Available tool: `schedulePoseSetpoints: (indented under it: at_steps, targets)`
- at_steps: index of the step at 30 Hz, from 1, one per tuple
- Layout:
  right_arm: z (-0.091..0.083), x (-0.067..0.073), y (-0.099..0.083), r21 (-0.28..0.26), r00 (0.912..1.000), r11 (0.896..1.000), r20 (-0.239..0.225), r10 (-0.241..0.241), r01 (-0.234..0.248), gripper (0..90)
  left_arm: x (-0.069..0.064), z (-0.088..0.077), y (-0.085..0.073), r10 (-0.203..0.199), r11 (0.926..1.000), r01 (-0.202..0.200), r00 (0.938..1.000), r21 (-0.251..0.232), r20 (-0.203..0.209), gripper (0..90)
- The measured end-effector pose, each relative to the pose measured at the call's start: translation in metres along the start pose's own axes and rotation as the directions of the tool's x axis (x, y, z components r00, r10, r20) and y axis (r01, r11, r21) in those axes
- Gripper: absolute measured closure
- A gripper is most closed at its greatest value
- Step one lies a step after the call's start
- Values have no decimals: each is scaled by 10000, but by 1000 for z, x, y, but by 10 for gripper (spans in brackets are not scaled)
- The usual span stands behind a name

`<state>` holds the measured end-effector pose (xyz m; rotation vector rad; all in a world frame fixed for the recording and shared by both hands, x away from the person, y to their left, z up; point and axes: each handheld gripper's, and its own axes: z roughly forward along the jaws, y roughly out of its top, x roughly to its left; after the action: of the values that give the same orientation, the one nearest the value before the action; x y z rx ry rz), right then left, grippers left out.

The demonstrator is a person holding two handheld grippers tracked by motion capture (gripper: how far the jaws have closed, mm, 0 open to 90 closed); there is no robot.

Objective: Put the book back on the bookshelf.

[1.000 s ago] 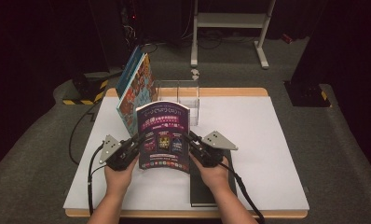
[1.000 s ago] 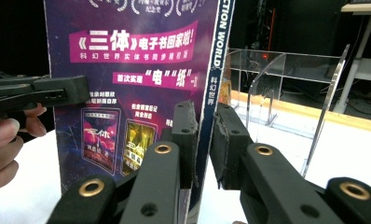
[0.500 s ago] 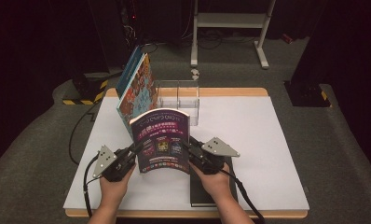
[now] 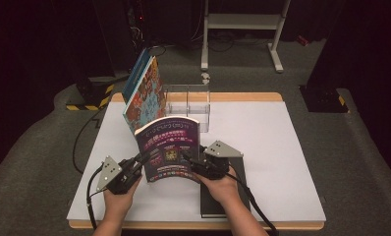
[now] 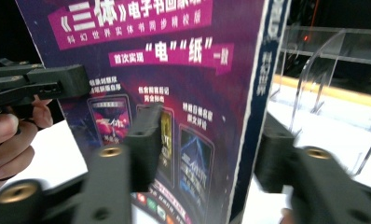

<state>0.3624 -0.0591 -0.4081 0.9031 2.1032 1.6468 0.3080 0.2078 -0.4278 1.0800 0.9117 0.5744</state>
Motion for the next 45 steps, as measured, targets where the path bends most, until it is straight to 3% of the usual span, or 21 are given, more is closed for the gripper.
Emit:
schedulePoseSetpoints:
  at_steps: [5, 8, 14, 22, 30, 45]
  targets:
    - [1, 3, 1, 207, 9992, 9998, 409, -46, 37, 472, 0, -1, 1, -42, 10000, 42, 10000, 50, -9, 816]
    - [-1, 4, 5, -37, 9985, 9999, 537, -115, 117, 585, 0, -2, 1, 14, 9999, -14, 10000, 103, -13, 817]
    - [-4, -4, 10, -235, 9996, 9995, -147, 222, -225, 660, 0, -2, 1, 10, 10000, -10, 10000, 89, -37, 816]
    - [-12, -3, 4, -354, 9980, 9988, -533, -347, 329, 811, 2, -3, 1, 35, 10000, -35, 10000, 68, -70, 802]
    - [-18, 3, 1, -365, 9927, 9942, -617, -1033, 1012, 833, 4, -3, 2, 18, 9997, -15, 9999, 228, -146, 767]
    - [-28, 9, -10, -811, 9884, 9876, -598, -1397, 1347, 836, 11, 0, 3, -137, 9988, 161, 9986, 465, -503, 605]
